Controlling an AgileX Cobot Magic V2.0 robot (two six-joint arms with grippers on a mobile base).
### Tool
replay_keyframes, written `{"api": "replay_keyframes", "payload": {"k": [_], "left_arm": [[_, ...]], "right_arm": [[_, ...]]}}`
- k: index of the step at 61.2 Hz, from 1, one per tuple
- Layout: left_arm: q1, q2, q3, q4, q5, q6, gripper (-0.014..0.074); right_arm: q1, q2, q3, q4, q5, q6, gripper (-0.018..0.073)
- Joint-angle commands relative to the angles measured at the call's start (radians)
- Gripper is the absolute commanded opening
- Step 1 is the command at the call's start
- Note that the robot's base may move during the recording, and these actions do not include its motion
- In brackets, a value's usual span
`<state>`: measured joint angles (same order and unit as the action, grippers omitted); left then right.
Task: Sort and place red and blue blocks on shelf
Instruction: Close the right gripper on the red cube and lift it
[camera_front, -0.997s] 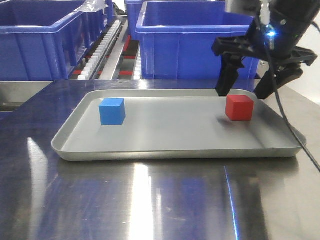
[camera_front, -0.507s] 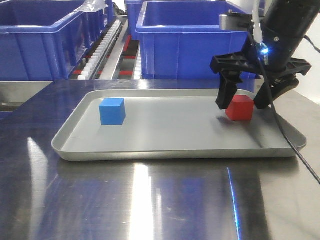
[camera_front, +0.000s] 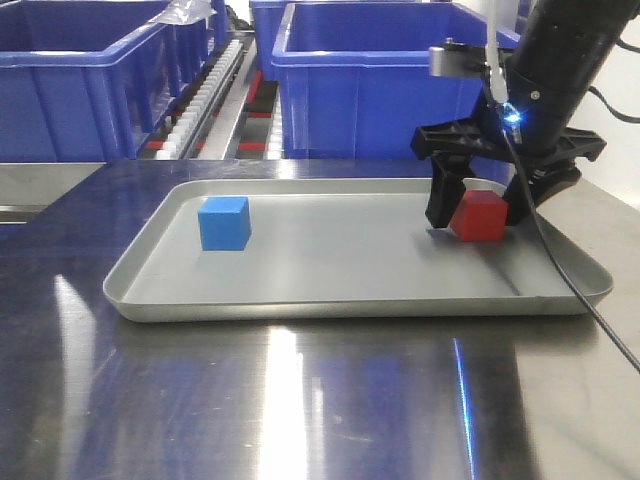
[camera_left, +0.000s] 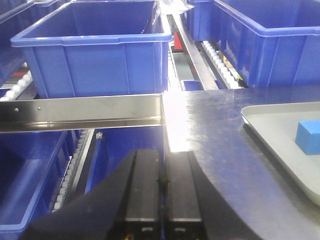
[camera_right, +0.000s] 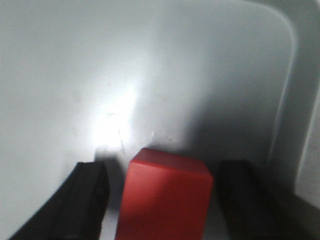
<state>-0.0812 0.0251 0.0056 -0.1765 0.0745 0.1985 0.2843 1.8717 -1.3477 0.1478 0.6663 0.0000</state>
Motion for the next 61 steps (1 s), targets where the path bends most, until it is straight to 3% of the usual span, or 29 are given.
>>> {"api": "replay_keyframes", "payload": {"k": [1, 12, 28, 43, 61], "left_arm": [[-0.001, 0.008, 0.036, -0.010, -0.088, -0.007, 0.0147], [-0.001, 0.008, 0.036, -0.010, -0.088, -0.007, 0.0147], [-0.001, 0.008, 0.036, -0.010, -0.088, -0.007, 0.0147], [-0.001, 0.008, 0.036, -0.010, -0.088, -0.007, 0.0147], [-0.001, 0.008, 0.036, -0.010, -0.088, -0.007, 0.0147]], "right_arm": [[-0.001, -0.053, -0.039, -0.002, -0.024, -0.008, 0.0409], [-0.001, -0.057, -0.039, -0.002, -0.022, -0.008, 0.0045], [-0.001, -0.131, -0.039, -0.002, -0.024, -0.008, 0.0058], [-0.004, -0.357, -0.003, -0.002, -0.071, -0.008, 0.0058], [-0.057, -0.736, 0.330, 0.000, -0.372, -0.008, 0.0058]]}}
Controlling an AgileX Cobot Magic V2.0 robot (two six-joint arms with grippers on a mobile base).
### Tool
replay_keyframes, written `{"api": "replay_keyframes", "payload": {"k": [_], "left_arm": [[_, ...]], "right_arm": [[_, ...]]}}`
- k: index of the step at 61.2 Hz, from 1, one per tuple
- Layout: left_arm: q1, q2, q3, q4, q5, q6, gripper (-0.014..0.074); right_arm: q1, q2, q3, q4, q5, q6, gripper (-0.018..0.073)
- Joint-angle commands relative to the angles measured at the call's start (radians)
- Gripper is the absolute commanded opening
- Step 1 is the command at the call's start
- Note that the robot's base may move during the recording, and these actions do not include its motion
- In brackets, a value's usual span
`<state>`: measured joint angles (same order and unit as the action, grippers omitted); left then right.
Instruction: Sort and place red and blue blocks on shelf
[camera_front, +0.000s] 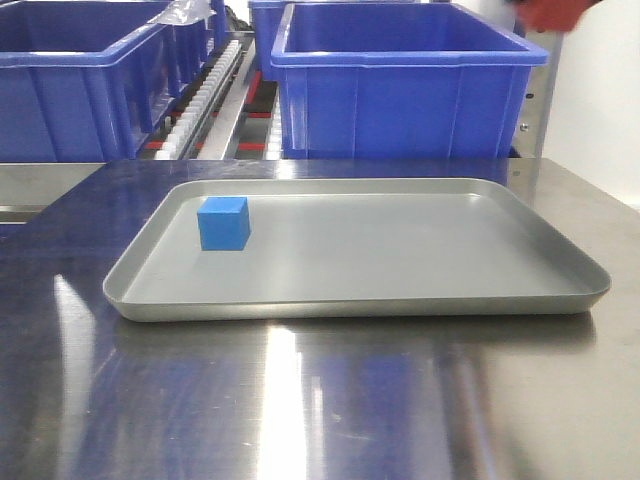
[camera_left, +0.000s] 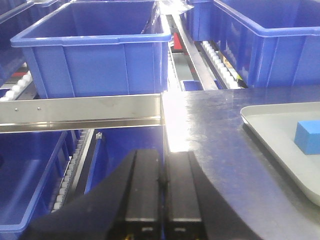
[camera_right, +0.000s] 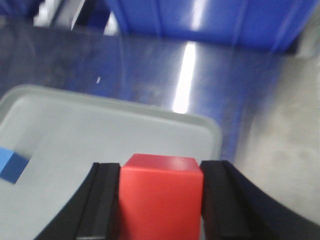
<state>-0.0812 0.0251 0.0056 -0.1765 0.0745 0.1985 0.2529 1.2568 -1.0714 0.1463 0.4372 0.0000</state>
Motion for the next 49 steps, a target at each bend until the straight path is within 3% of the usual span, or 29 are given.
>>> {"api": "replay_keyframes", "payload": {"k": [1, 22, 33, 49], "left_arm": [[-0.001, 0.008, 0.036, -0.010, -0.088, -0.007, 0.0147], [-0.001, 0.008, 0.036, -0.010, -0.088, -0.007, 0.0147], [-0.001, 0.008, 0.036, -0.010, -0.088, -0.007, 0.0147], [-0.001, 0.008, 0.036, -0.010, -0.088, -0.007, 0.0147]], "right_arm": [[-0.035, -0.151, 0.082, 0.005, -0.152, -0.008, 0.0058], [-0.243, -0.587, 0.449, 0.037, -0.140, -0.008, 0.0058], [-0.256, -0.708, 0.553, 0.039, -0.104, -0.008, 0.0058], [-0.256, -0.719, 0.572, 0.039, -0.099, -0.008, 0.0058]]}}
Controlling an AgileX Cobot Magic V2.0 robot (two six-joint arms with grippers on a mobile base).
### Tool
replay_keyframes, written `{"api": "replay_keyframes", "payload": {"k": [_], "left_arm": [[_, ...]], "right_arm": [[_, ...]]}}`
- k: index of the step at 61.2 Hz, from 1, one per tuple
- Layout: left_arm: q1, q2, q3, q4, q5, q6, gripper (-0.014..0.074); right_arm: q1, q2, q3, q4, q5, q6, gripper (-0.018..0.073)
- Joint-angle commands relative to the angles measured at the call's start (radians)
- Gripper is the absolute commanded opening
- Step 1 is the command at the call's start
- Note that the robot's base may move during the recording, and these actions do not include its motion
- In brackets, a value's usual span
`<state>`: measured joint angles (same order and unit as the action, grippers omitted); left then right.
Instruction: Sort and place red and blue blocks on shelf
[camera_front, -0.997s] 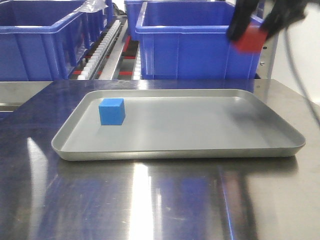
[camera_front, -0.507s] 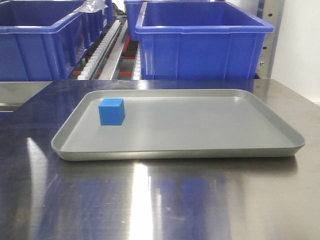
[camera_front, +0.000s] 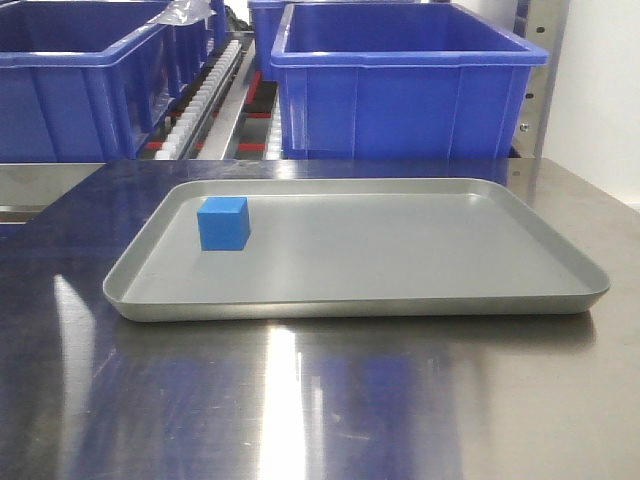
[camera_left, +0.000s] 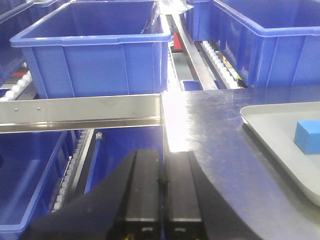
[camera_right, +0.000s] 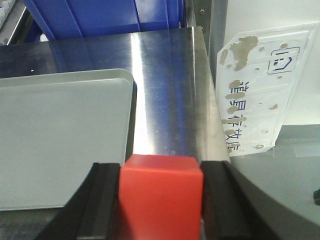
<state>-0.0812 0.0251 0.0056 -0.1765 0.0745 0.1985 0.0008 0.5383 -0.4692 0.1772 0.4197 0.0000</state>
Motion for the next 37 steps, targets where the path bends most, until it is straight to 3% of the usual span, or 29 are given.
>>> {"api": "replay_keyframes", "payload": {"k": [1, 37], "left_arm": [[-0.001, 0.008, 0.036, -0.010, -0.088, -0.007, 0.0147], [-0.001, 0.008, 0.036, -0.010, -0.088, -0.007, 0.0147]], "right_arm": [[-0.004, 0.000, -0.030, 0.008, -0.082, -0.008, 0.0058], [-0.004, 0.000, -0.030, 0.008, -0.073, -0.008, 0.0058]]}}
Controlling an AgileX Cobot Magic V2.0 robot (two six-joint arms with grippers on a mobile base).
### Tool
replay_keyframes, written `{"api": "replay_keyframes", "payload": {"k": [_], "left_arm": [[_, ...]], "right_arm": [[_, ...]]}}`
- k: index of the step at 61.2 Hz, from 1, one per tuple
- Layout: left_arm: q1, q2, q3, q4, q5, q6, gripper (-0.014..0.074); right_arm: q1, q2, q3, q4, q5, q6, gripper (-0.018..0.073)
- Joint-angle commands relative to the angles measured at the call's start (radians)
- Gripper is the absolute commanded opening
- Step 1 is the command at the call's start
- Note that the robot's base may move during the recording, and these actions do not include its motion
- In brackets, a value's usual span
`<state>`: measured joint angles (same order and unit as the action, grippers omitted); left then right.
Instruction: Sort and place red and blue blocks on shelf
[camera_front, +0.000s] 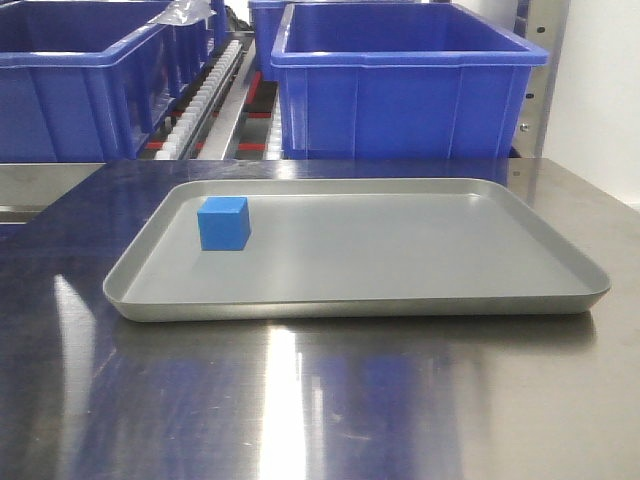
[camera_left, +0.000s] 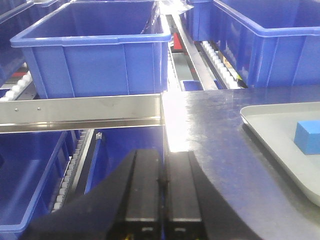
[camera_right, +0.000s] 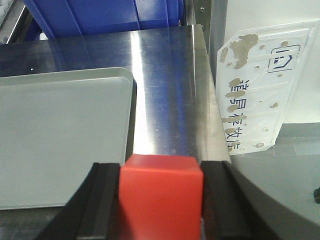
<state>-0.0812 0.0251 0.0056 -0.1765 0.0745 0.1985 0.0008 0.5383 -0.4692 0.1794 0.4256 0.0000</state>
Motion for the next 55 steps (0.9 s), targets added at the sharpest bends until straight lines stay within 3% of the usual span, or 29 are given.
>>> {"api": "replay_keyframes", "payload": {"k": [1, 36, 43, 55], "left_arm": [[-0.001, 0.008, 0.036, -0.010, -0.088, -0.007, 0.0147], [-0.012, 0.010, 0.020, 0.010, -0.095, -0.005, 0.0147], [-0.045, 0.073, -0.060, -0.006, -0.095, -0.005, 0.0147], [-0.119, 0.387, -0.333, 0.038, -0.038, -0.005, 0.0147]], "right_arm": [[-0.004, 0.000, -0.030, 0.006, -0.079, -0.008, 0.0058], [-0.004, 0.000, -0.030, 0.006, -0.079, -0.008, 0.0058], [-0.004, 0.000, -0.030, 0.006, -0.079, -0.008, 0.0058], [-0.004, 0.000, -0.030, 0.006, -0.079, -0.008, 0.0058]]}}
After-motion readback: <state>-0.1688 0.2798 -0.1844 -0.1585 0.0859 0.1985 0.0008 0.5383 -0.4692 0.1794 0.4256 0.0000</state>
